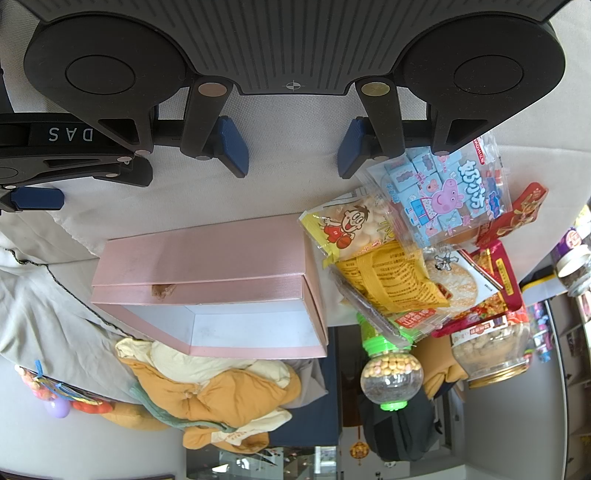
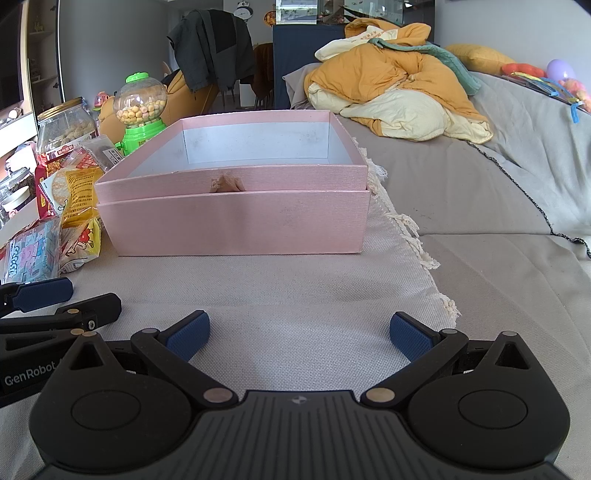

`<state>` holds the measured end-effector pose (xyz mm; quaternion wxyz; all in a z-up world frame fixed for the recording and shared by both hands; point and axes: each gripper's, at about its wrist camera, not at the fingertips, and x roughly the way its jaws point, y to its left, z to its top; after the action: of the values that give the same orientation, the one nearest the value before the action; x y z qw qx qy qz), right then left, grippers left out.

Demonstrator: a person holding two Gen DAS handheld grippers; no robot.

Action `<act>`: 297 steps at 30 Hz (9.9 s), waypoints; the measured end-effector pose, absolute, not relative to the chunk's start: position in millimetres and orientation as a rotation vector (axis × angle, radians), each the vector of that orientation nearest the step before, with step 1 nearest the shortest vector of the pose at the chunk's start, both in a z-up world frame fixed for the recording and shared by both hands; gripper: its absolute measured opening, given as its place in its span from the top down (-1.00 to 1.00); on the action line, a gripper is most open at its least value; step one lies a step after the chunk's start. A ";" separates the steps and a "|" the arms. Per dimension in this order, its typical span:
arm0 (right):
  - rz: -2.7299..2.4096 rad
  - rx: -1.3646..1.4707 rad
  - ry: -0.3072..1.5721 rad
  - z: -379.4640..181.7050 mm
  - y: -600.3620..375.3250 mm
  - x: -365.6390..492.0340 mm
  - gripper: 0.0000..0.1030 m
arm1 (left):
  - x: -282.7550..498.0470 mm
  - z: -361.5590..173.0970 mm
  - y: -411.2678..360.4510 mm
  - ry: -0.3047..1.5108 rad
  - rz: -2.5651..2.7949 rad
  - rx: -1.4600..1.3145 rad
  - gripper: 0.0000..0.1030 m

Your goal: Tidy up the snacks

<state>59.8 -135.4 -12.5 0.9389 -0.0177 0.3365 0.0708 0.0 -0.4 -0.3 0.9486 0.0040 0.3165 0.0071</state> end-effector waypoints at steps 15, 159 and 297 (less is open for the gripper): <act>0.145 -0.036 0.687 -12.6 -135.7 59.9 -1.00 | 0.0 -0.3 -0.4 0.644 0.014 0.008 -0.18; 0.552 -0.099 0.728 5.1 -121.8 66.0 -0.69 | 2.9 19.4 99.0 0.863 -0.228 0.107 -0.59; 0.721 -0.216 1.026 50.3 39.3 162.5 0.30 | -42.3 59.4 168.3 0.488 0.086 -0.322 -0.12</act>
<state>162.5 39.3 50.3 0.8043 -0.1010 0.4790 0.3367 -42.3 168.3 59.4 0.9567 -0.1588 0.2404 0.0424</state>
